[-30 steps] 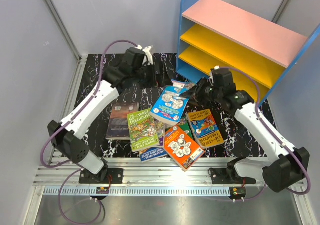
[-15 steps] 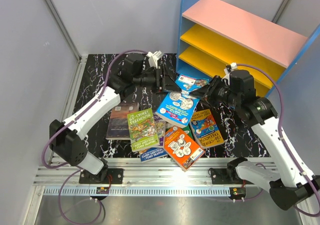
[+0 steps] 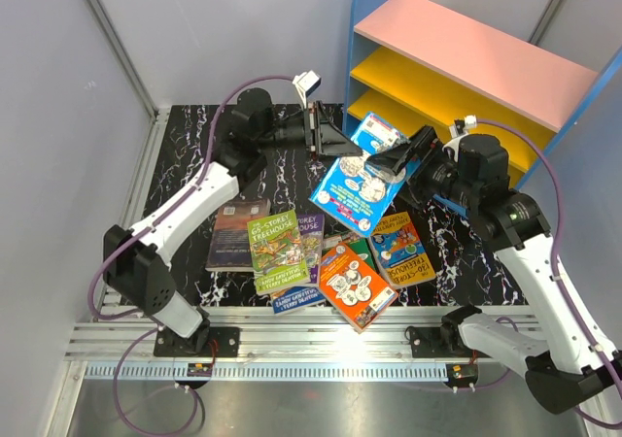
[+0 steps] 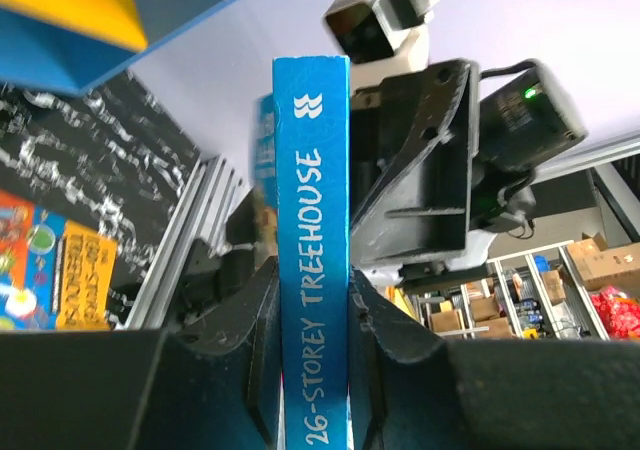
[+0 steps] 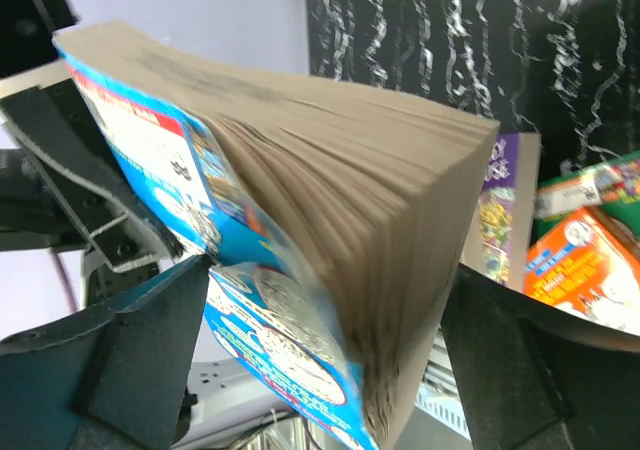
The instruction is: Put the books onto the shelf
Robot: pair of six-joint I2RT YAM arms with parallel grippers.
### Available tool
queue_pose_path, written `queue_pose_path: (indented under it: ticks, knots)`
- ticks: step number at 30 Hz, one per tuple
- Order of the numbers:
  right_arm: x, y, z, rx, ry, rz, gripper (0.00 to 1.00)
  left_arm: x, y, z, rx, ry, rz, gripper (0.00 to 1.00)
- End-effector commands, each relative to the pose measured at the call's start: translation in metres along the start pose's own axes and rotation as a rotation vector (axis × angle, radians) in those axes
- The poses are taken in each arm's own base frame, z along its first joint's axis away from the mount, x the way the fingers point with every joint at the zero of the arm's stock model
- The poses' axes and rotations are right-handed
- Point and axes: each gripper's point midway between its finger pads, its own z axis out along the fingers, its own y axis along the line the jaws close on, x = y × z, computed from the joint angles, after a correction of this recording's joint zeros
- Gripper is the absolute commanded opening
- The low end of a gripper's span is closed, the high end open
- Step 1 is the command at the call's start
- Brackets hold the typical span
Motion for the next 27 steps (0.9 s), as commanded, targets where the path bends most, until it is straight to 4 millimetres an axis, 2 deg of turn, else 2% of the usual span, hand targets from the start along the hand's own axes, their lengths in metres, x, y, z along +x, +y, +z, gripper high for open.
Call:
queue_pose_path:
  ticks: [1, 2, 4, 5, 7, 8, 10, 13, 14, 15, 18, 19, 23, 24, 26, 27]
  knots:
    - [0.000, 0.015, 0.000, -0.057, 0.005, 0.029, 1.00, -0.035, -0.078, -0.001, 0.197, -0.081, 0.132, 0.00]
    - [0.002, 0.020, -0.001, -0.092, 0.014, 0.033, 1.00, -0.044, -0.084, 0.000, 0.211, -0.110, 0.101, 0.00]
    - [0.008, 0.014, 0.004, -0.096, 0.036, 0.079, 1.00, -0.060, -0.089, 0.002, 0.242, -0.151, 0.101, 0.00]
    - [0.010, 0.018, 0.003, -0.126, 0.047, 0.086, 1.00, -0.071, -0.101, 0.001, 0.261, -0.184, 0.099, 0.00]
    - [0.014, 0.017, 0.002, -0.141, 0.056, 0.114, 0.99, -0.084, -0.096, 0.003, 0.255, -0.215, 0.088, 0.00]
    - [0.015, 0.017, 0.001, -0.149, 0.056, 0.119, 0.99, -0.091, -0.104, 0.002, 0.262, -0.240, 0.100, 0.00]
    - [0.016, 0.015, -0.001, -0.152, 0.051, 0.130, 0.98, -0.101, -0.094, 0.005, 0.239, -0.261, 0.076, 0.00]
    - [0.014, 0.019, -0.009, -0.180, 0.029, 0.123, 0.91, -0.111, -0.086, 0.007, 0.227, -0.296, 0.057, 0.00]
    - [0.013, 0.021, -0.012, -0.191, 0.016, 0.118, 0.86, -0.113, -0.085, 0.007, 0.225, -0.305, 0.049, 0.00]
    - [0.012, 0.022, -0.014, -0.196, 0.008, 0.113, 0.69, -0.113, -0.081, 0.010, 0.223, -0.302, 0.039, 0.00]
    - [0.002, 0.029, -0.027, -0.219, -0.062, 0.102, 0.36, -0.112, -0.077, 0.011, 0.220, -0.300, 0.033, 0.00]
    - [-0.002, 0.032, -0.031, -0.226, -0.085, 0.097, 0.30, -0.111, -0.075, 0.011, 0.214, -0.299, 0.031, 0.00]
    - [-0.023, 0.048, -0.057, -0.248, -0.211, 0.042, 0.15, -0.106, -0.066, 0.012, 0.183, -0.274, 0.042, 0.00]
    - [-0.029, 0.063, -0.070, -0.279, -0.240, -0.003, 0.12, -0.104, -0.062, 0.013, 0.166, -0.265, 0.035, 0.00]
    - [-0.036, 0.068, -0.072, -0.249, -0.256, -0.039, 0.00, -0.101, -0.060, 0.014, 0.148, -0.255, 0.063, 0.00]
    - [-0.044, 0.087, -0.088, -0.277, -0.293, -0.091, 0.00, -0.099, -0.056, 0.015, 0.127, -0.245, 0.056, 0.00]
